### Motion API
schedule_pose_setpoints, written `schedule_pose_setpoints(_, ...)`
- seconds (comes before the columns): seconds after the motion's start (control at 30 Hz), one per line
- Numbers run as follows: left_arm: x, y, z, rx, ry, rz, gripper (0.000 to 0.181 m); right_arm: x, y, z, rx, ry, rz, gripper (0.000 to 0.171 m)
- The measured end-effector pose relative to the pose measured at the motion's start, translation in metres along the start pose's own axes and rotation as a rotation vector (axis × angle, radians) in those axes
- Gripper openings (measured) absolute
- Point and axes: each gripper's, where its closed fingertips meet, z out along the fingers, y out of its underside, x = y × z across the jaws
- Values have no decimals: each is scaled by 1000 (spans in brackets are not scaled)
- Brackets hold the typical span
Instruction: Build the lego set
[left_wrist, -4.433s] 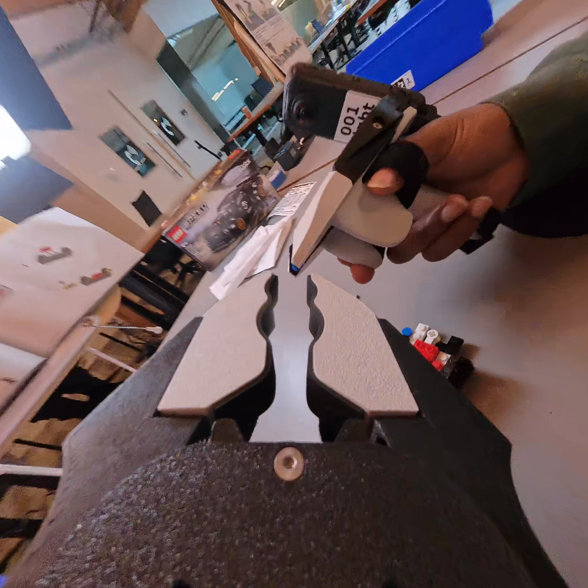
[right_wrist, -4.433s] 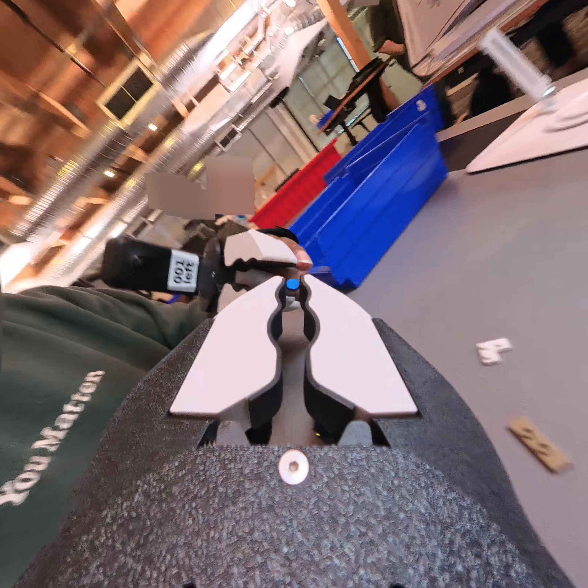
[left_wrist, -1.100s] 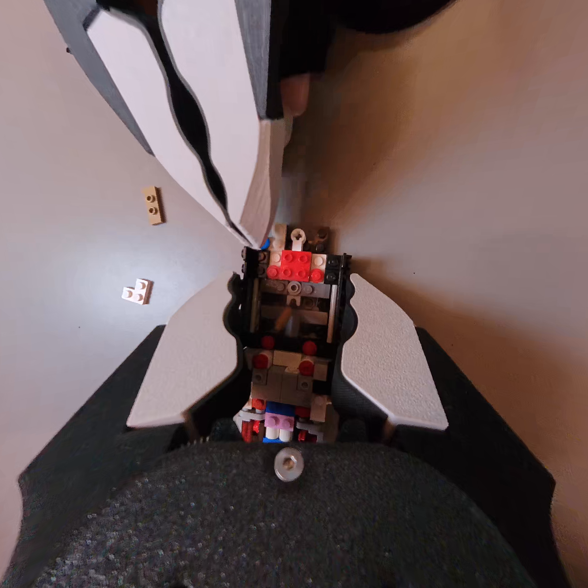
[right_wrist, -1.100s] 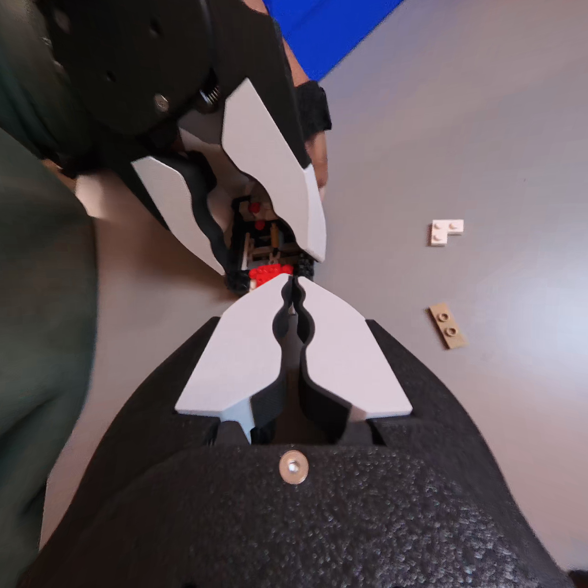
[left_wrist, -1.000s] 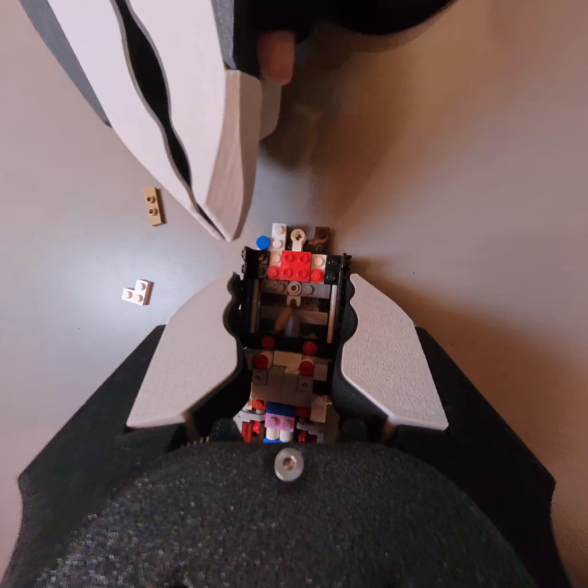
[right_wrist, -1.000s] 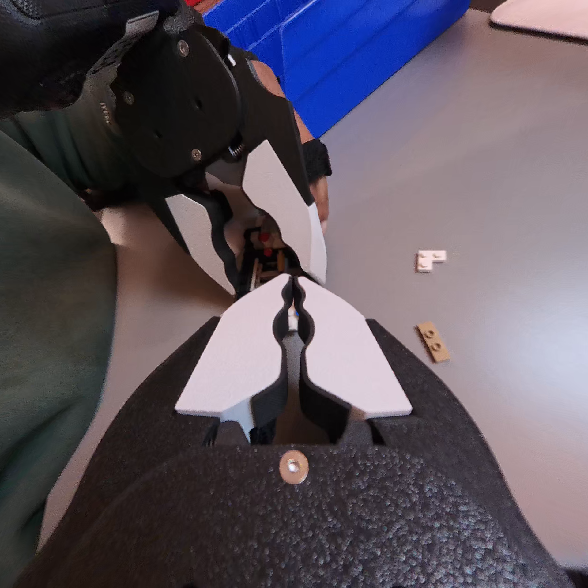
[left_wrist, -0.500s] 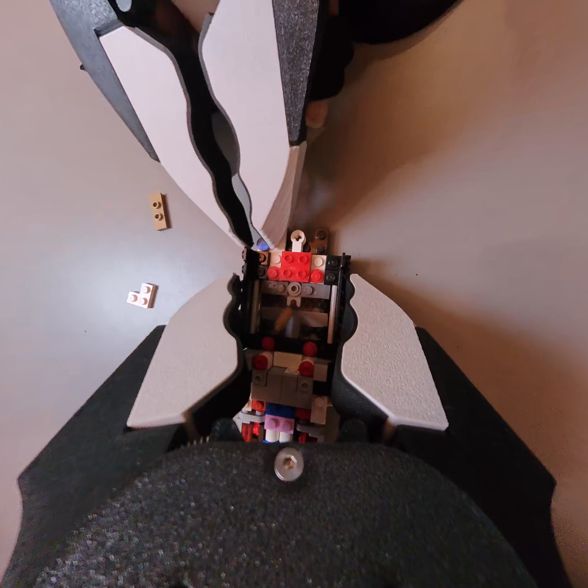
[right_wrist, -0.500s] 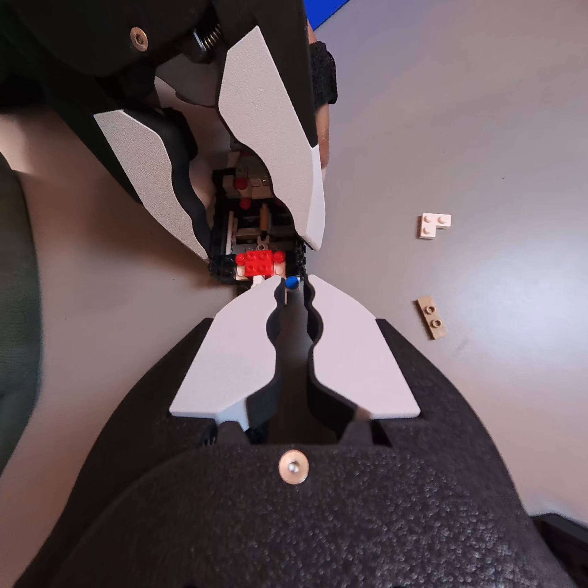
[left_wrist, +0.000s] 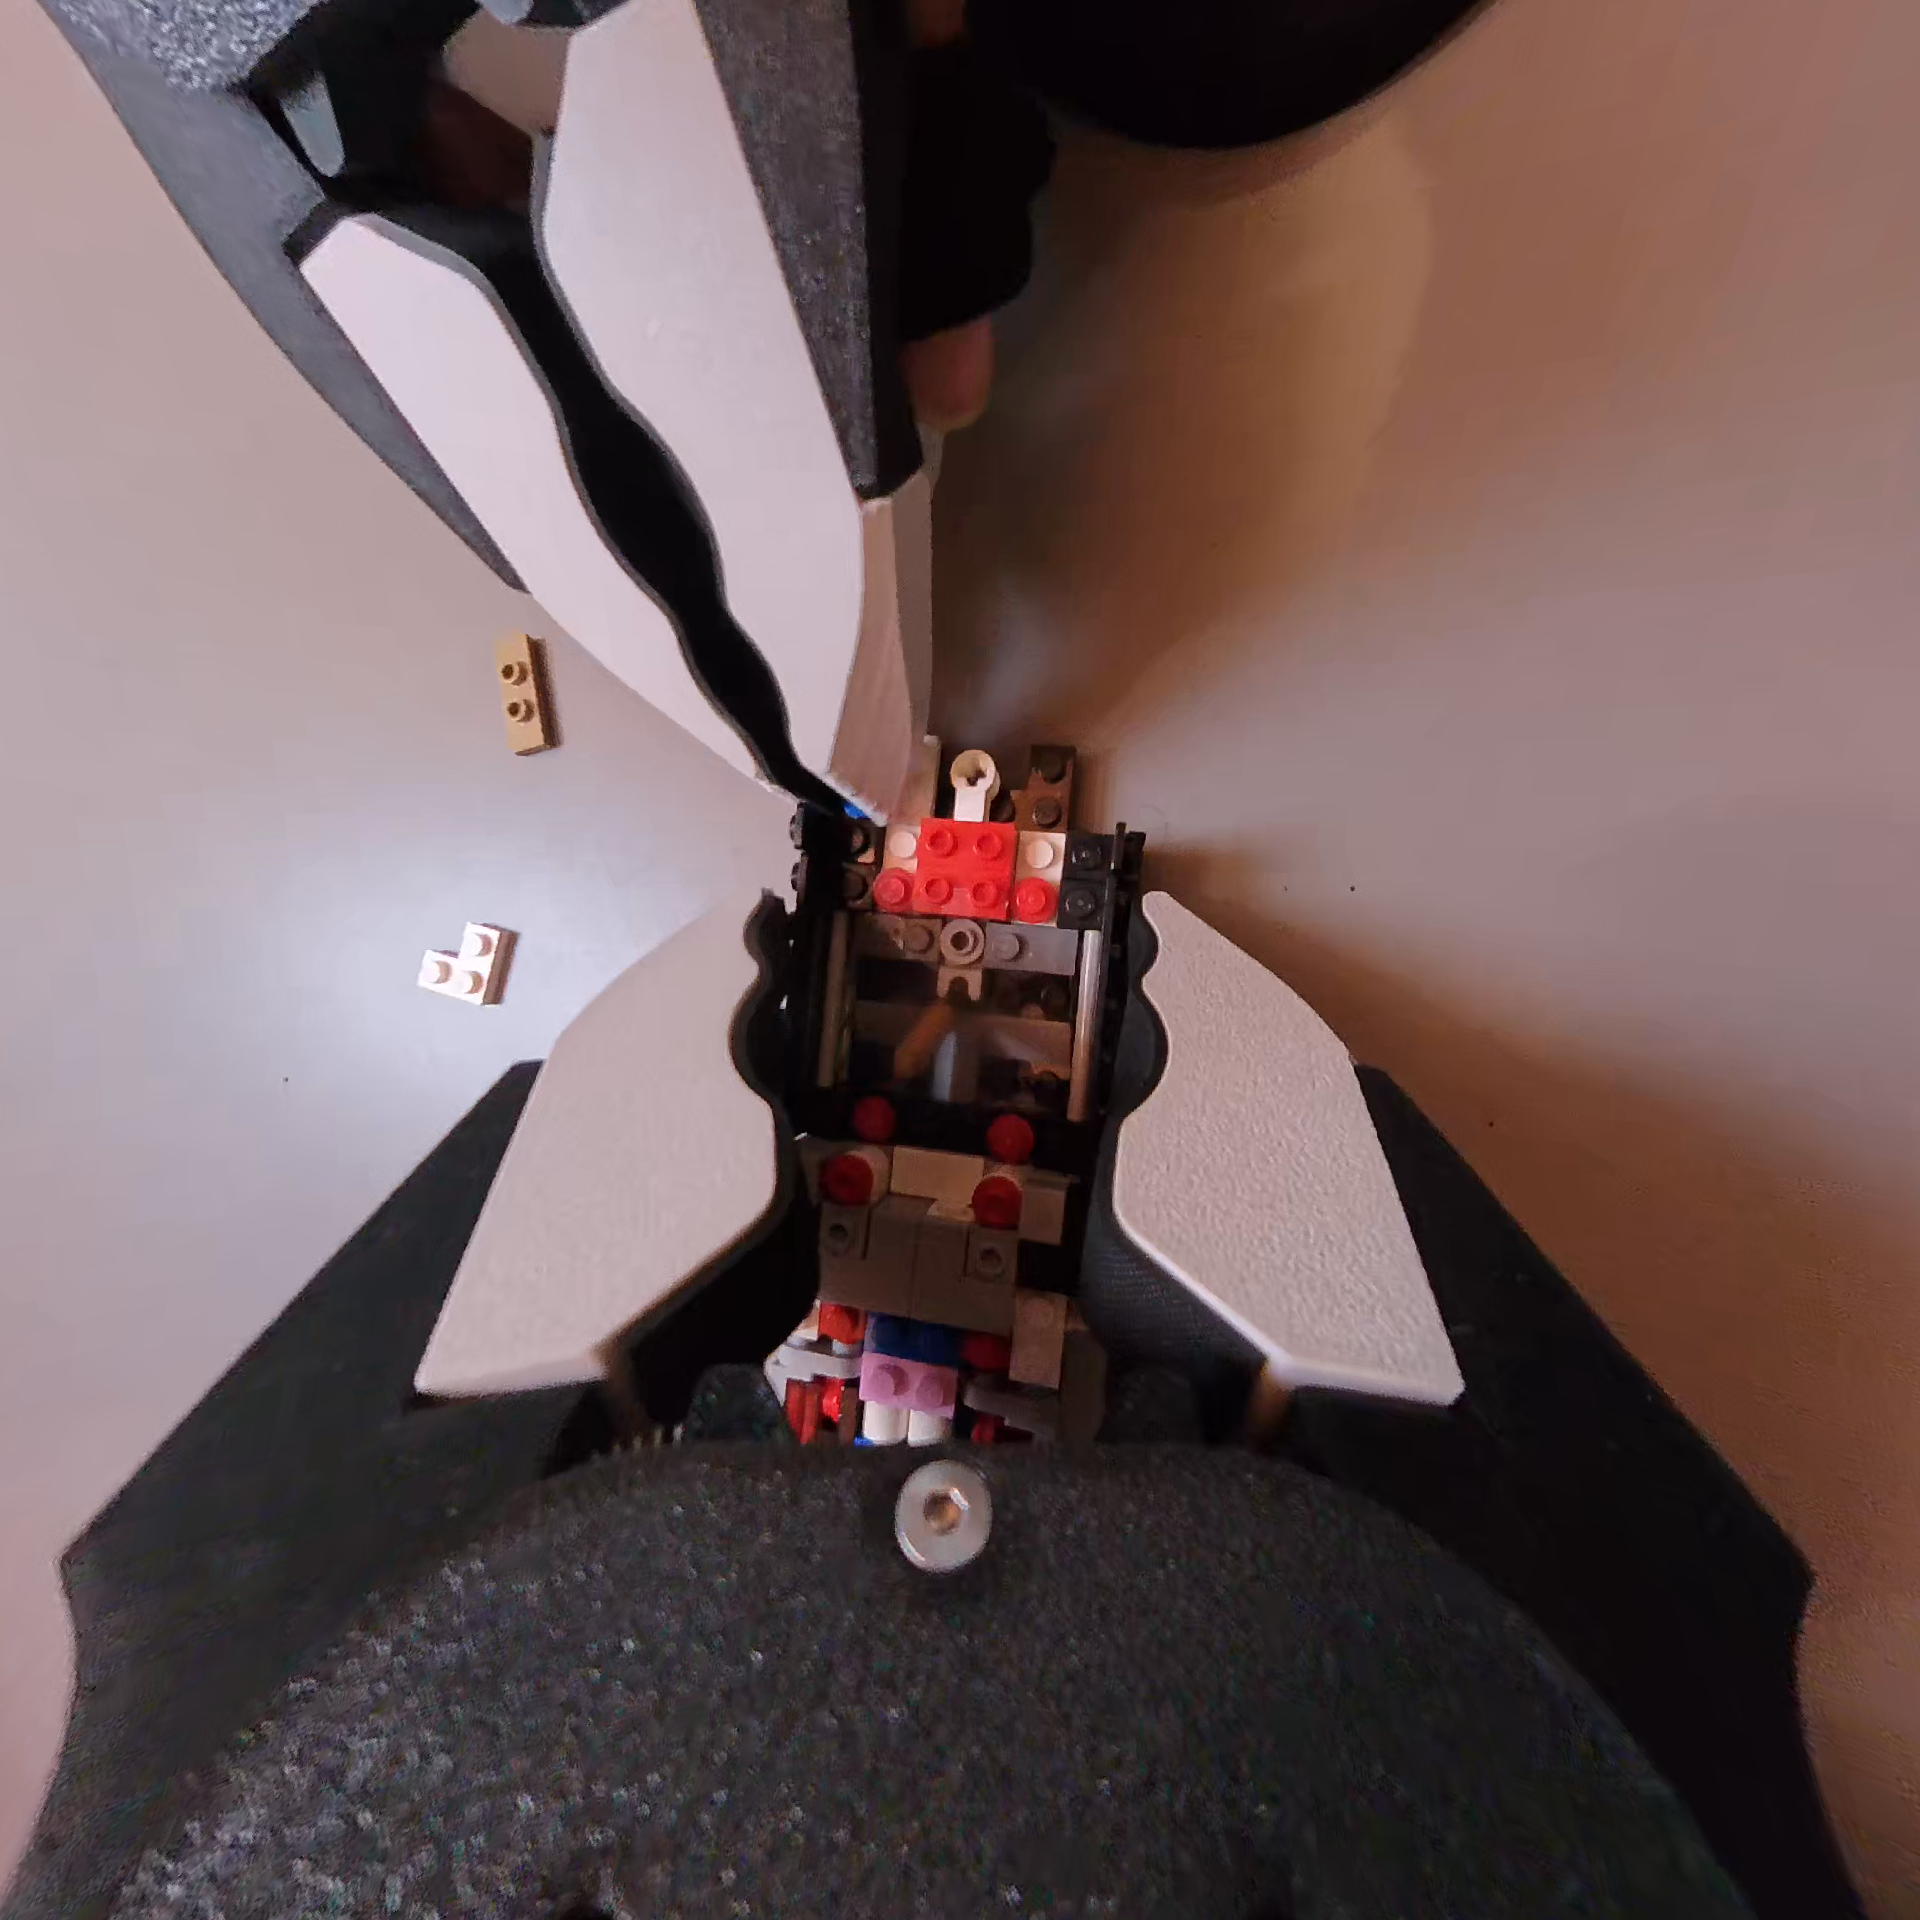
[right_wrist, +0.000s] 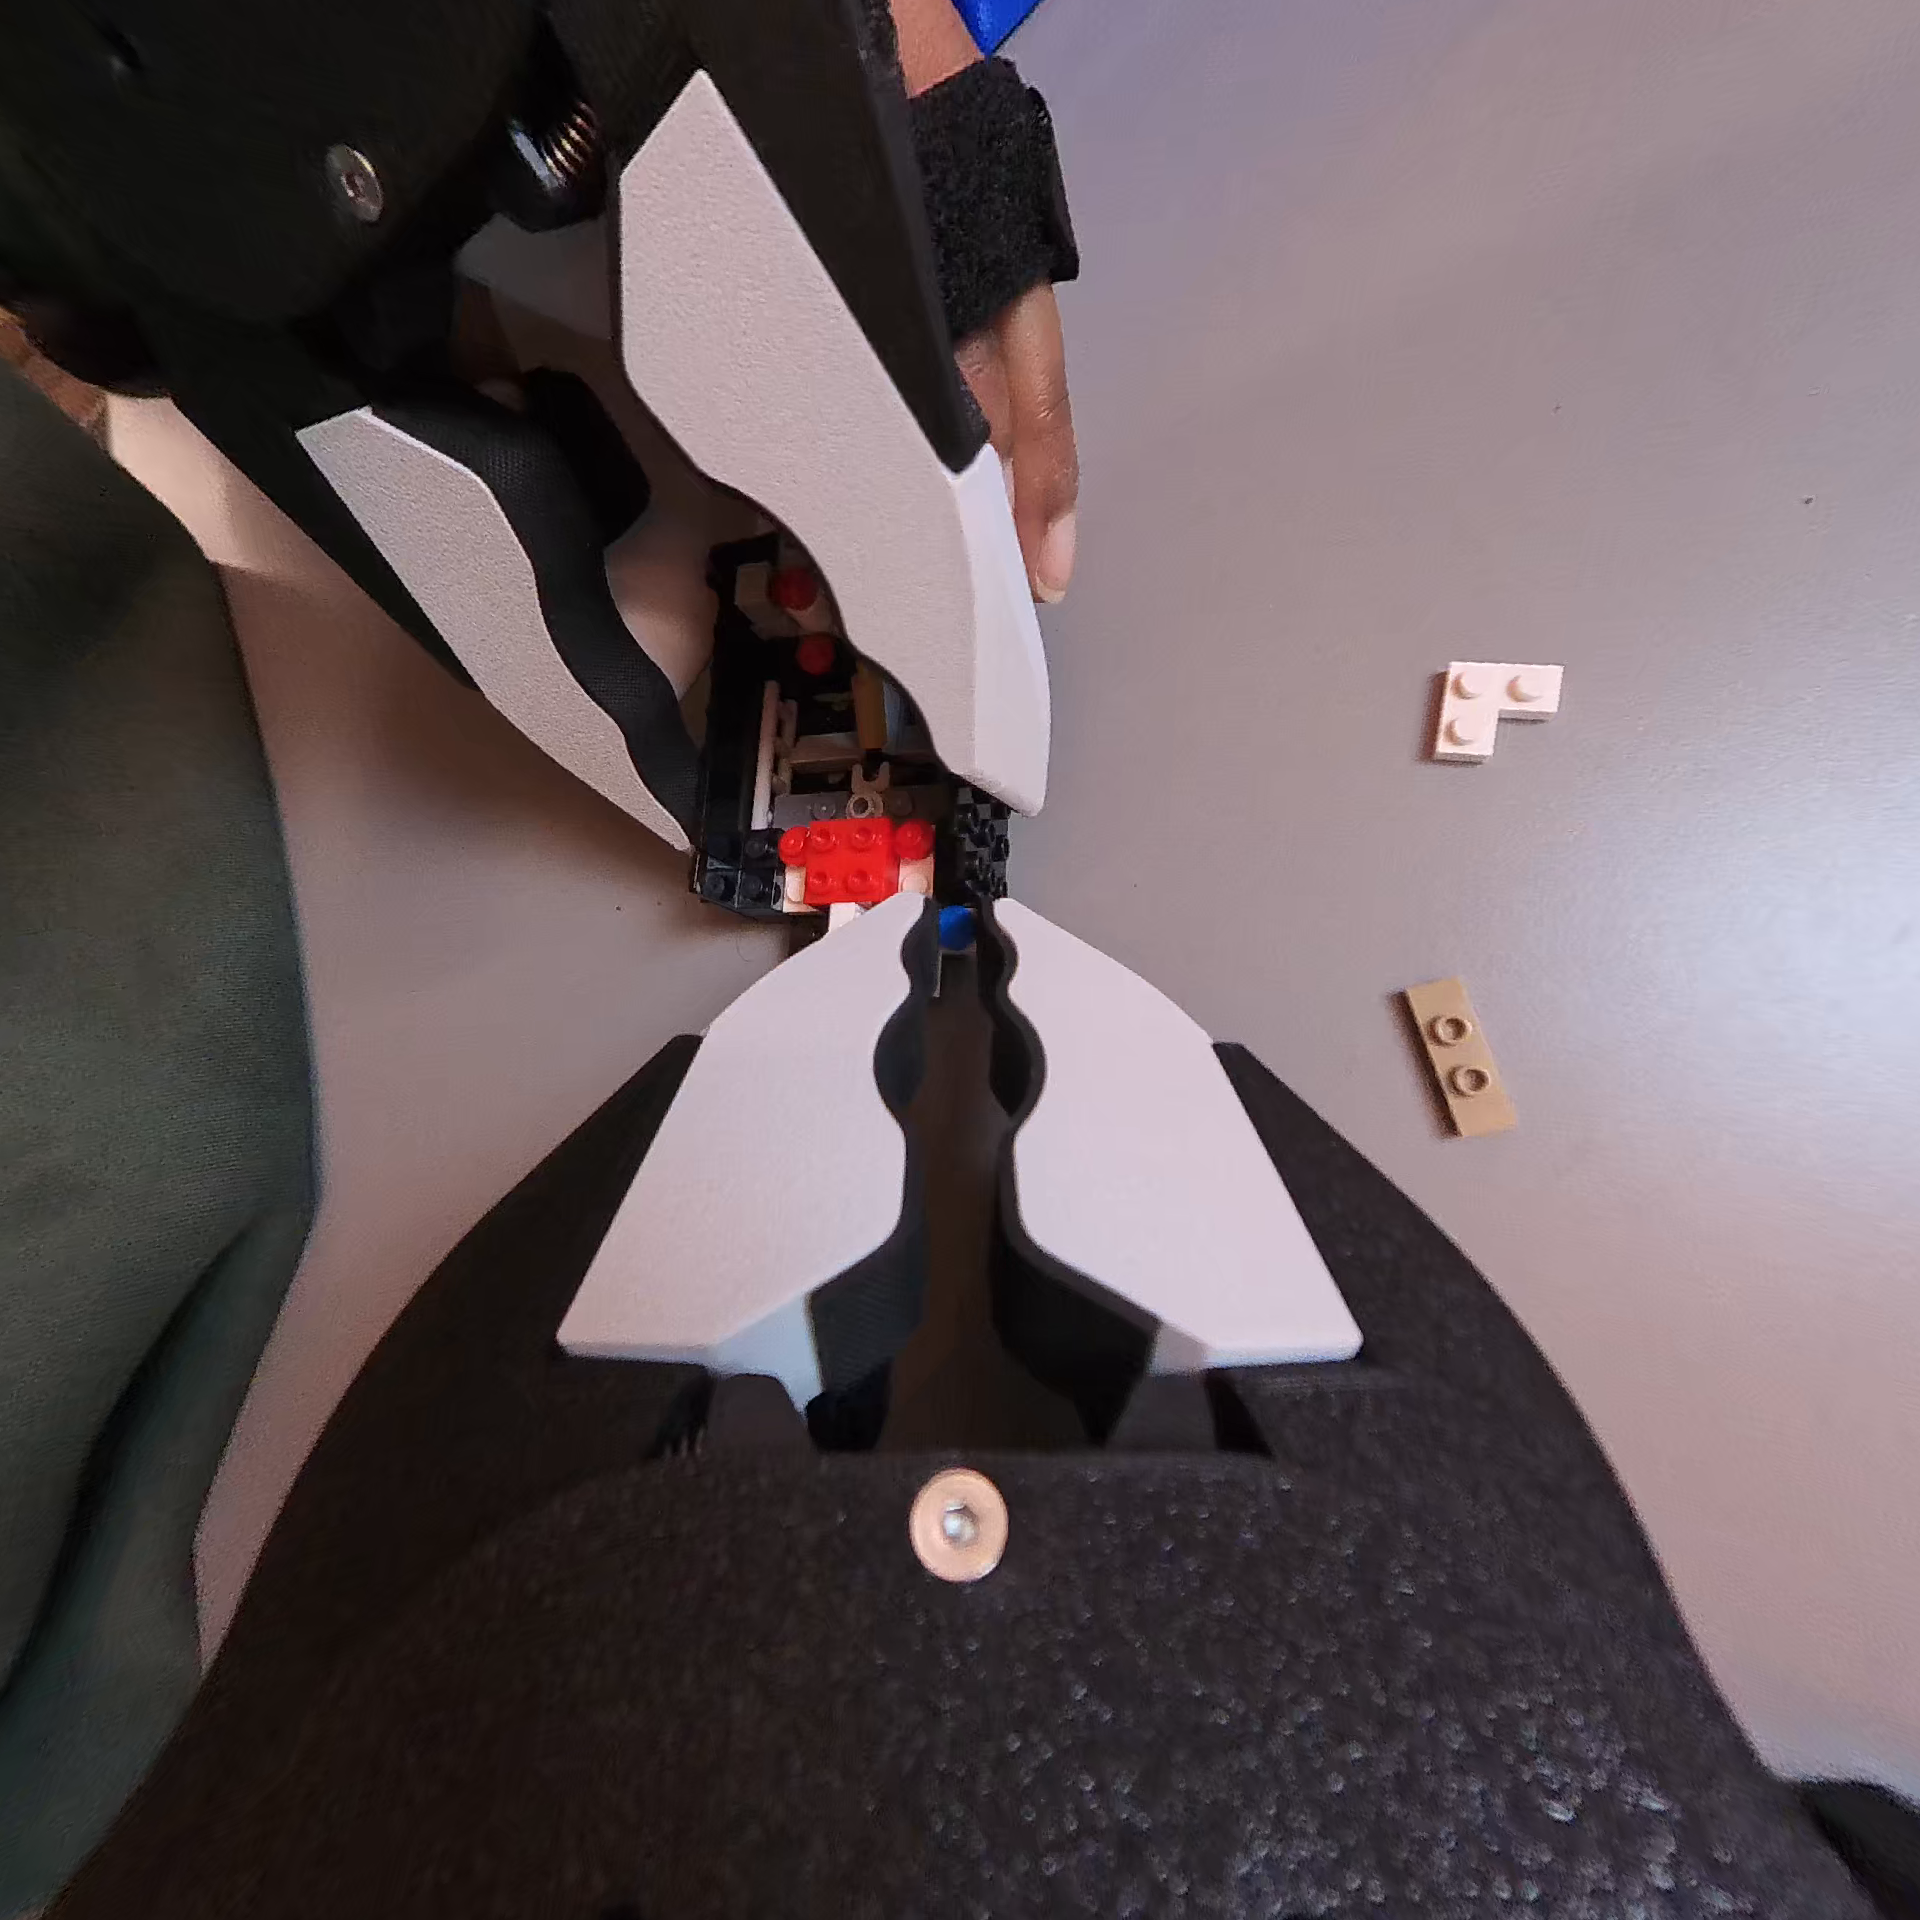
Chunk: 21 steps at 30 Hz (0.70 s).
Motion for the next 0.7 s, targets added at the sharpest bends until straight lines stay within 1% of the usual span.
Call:
schedule_pose_setpoints(0.23,1,0,0,6,2,8,62,-1,-1,-2,79,1,-4,6)
schedule_pose_setpoints(0.27,1,-1,0,10,4,12,62,-2,-2,-3,102,-14,3,6)
schedule_pose_setpoints(0.3,3,-1,0,11,10,21,62,-5,-6,-6,139,-51,20,0)
schedule_pose_setpoints(0.33,2,-1,1,8,7,16,62,-13,-11,-10,178,-107,44,0)
schedule_pose_setpoints(0.37,2,-2,1,10,5,17,61,-15,-13,-11,195,-115,34,0)
schedule_pose_setpoints(0.4,2,-2,1,15,7,20,61,-13,-12,-11,193,-87,7,0)
schedule_pose_setpoints(0.5,1,-2,1,24,9,17,61,-7,-14,-18,210,-76,1,0)
schedule_pose_setpoints(0.63,2,-2,1,24,9,19,61,-3,-22,-27,281,-75,22,0)
schedule_pose_setpoints(0.7,2,-2,1,26,10,18,61,2,-19,-26,265,-49,15,0)
